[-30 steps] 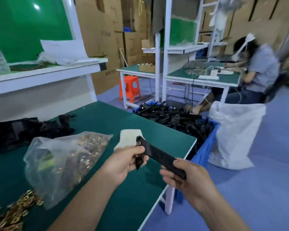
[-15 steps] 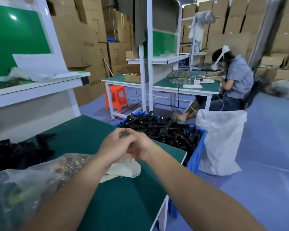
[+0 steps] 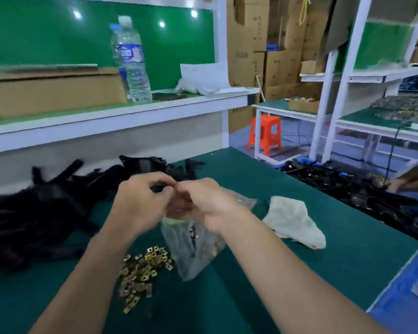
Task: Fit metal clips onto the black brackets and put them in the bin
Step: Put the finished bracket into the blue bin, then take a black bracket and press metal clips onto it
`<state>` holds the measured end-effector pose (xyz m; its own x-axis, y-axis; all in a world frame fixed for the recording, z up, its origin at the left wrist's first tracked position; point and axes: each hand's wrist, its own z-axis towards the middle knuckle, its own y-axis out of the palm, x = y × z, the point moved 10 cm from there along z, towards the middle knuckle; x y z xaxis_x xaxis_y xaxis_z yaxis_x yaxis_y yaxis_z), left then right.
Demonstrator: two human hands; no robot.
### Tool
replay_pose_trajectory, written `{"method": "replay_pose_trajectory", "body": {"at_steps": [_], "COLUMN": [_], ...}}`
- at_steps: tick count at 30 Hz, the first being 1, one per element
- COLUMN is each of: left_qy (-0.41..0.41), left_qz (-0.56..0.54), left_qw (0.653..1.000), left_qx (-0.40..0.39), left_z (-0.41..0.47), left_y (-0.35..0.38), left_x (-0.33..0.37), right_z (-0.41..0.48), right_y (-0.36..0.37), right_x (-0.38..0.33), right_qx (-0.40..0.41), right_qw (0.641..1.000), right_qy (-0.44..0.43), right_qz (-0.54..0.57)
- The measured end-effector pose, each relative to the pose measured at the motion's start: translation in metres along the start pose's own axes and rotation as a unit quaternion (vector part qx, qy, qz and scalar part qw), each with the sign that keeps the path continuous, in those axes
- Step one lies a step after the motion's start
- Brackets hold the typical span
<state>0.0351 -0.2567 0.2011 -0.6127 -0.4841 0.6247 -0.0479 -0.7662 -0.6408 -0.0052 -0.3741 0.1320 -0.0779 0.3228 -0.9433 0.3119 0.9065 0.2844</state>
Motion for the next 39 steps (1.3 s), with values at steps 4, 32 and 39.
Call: {"method": "replay_pose_trajectory", "body": {"at_steps": [4,32,39], "left_qy": [-0.14,-0.186,-0.26], "left_qz": [0.081,0.09,0.045], "left_qw": [0.986,0.978,0.963], "left_qx": [0.044,-0.001,0.048], "left_z": [-0.034,-0.146,-0.152], "left_y": [-0.073,-0.069,-0.085], "left_x": [-0.11,-0.252,-0.27], "right_z": [0.026,0.194,0.169], "right_y": [0.071,0.256,0.22], "right_x": [0.025,0.162,0.115], "right_qx": [-0.022,0.014,0.08], "right_qw": [0.998,0.758,0.819], "right_qy": [0.024,-0.016,-0.065], "right_qz": [0.055,-0.652,-0.564]}}
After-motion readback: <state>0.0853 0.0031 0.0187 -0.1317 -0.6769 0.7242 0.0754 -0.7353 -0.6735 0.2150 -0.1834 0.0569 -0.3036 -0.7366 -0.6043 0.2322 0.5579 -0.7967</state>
